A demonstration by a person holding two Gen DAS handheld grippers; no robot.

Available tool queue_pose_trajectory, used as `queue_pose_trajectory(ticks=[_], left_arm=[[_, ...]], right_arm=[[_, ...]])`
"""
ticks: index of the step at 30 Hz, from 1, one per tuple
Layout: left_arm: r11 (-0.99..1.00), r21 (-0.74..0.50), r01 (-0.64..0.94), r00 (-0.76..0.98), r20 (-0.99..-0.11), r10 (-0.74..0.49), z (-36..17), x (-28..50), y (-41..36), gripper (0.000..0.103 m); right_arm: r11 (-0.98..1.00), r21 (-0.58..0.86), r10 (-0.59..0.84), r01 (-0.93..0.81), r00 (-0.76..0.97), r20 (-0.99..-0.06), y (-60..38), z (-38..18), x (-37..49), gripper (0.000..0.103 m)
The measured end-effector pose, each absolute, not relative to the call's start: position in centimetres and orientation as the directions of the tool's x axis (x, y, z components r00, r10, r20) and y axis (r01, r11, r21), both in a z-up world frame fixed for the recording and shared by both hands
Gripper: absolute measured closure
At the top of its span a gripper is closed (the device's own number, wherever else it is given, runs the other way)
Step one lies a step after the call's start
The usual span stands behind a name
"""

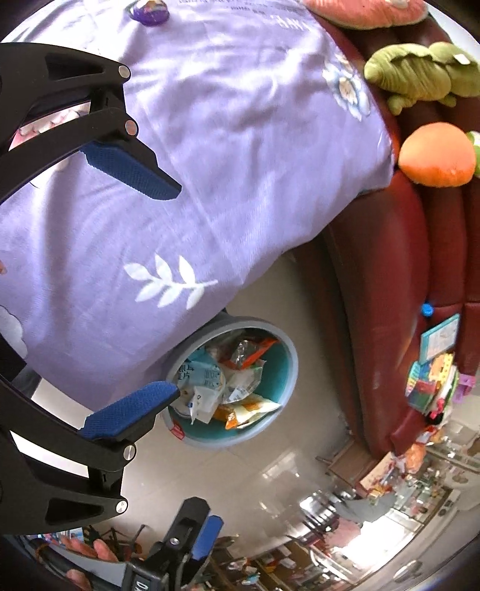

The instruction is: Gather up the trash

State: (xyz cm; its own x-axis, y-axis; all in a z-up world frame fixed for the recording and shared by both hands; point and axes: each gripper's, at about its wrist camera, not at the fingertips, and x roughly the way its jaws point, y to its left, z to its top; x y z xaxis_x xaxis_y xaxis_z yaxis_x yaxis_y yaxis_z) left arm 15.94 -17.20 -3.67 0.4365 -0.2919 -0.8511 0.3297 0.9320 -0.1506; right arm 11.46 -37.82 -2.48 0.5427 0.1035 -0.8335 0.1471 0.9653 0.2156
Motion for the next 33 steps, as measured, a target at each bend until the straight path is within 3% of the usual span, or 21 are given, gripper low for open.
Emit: queue_pose_trajectory(ticks=[16,33], left_arm=[[0.950,-0.106,0.293,0.534,-0.806,-0.255,0.0,9.6,-13.6,0.004],[0.952,-0.089,0.293,0.570,-0.783,-0.249,1.0,7.5,-12.8,0.004]], right_arm=[[0.967,0.214,0.099,0.138,0.569,-0.816,-34.2,-0.7,5.0,0.007],[0.968,0.233,0.132,0.093,0.601,-0.788,-32.8,0.3,3.7,0.007]])
